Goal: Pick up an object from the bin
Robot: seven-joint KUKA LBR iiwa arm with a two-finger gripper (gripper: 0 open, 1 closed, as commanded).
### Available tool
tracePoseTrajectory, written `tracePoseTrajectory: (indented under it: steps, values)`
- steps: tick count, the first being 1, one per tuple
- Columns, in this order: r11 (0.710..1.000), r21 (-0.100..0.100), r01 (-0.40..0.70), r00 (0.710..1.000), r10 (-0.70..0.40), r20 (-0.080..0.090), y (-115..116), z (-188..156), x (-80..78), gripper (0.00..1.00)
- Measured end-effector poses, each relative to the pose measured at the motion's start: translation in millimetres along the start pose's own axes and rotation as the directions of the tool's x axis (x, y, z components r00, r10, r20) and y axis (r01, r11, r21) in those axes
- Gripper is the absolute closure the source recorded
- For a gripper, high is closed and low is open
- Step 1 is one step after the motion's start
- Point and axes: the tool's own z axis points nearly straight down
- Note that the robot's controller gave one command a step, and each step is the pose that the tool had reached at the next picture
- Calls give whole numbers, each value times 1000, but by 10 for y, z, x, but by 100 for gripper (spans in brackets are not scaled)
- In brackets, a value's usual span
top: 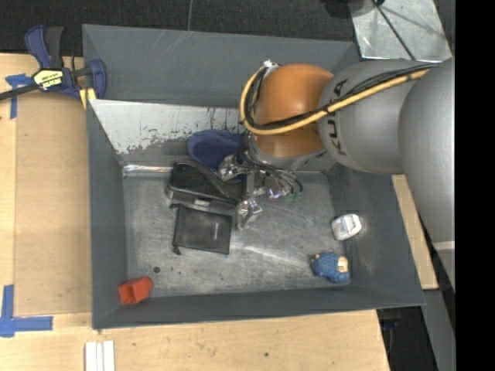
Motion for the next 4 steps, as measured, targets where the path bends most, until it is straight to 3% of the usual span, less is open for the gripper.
tracePoseTrajectory:
  steps: [1,2,3,4]
  values:
    - [1000,3,-16,1000,16,-6,24,33,-60,0]
    - [1000,2,-18,1000,18,14,34,10,-104,100]
    - [996,-3,86,996,-86,0,61,-1194,95,100]
    - [993,-2,117,993,-117,1,-179,-1768,-35,100]
